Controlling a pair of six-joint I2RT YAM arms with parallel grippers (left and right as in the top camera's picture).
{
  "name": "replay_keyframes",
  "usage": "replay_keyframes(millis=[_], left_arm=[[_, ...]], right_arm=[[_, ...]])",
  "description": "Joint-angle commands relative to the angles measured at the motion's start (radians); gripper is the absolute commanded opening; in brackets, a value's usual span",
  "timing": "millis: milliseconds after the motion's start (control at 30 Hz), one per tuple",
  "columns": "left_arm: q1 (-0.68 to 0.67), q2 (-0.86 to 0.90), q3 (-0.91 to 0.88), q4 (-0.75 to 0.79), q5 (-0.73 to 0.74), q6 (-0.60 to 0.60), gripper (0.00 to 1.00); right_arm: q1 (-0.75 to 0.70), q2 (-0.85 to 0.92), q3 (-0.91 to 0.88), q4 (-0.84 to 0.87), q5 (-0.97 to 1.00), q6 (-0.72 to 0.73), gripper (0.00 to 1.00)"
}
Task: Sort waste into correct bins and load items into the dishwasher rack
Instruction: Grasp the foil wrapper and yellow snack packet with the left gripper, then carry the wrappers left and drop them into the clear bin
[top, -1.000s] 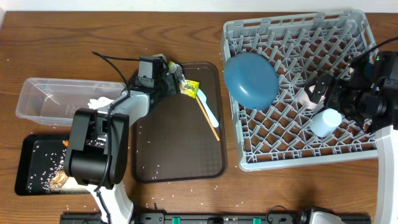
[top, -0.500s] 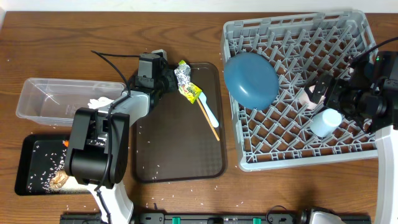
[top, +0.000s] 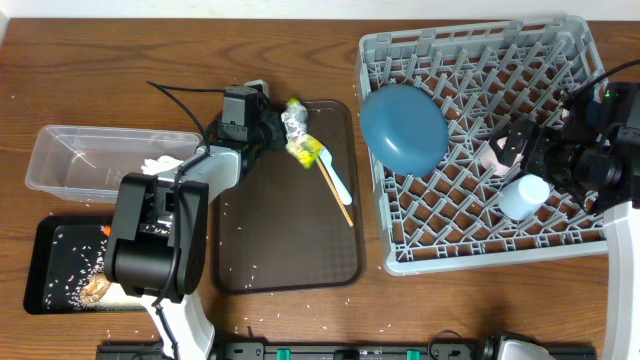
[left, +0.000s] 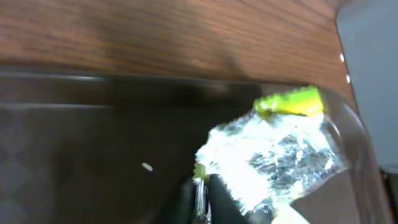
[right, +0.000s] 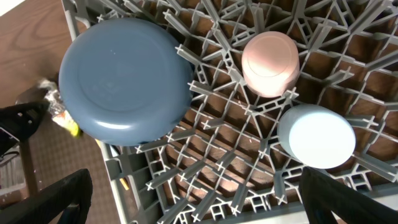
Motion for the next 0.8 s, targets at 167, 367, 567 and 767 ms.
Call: replay_keyframes(millis=[167, 367, 567, 767], left_arm=[[0.013, -0.031, -0.004, -0.079, 0.002, 0.012, 0.06], [0.053, -0.256, -0.004, -0.299, 0.001, 0.013, 0.06], [0.101, -0.505, -0.004, -0.474, -0.043, 0.05, 0.06], [0.183, -0.655, -0.004, -0.611, -0.233, 0.035, 0.06]], right_arm=[[0.014, -0.001, 0.005, -0.01, -0.007, 0.008, 0.99], [0.014, -0.001, 0.005, -0.01, -0.007, 0.008, 0.99], [0.014, -0.001, 0.005, 0.006, -0.007, 0.008, 0.99], [0.014, -0.001, 0.005, 0.003, -0.007, 0.008, 0.99]])
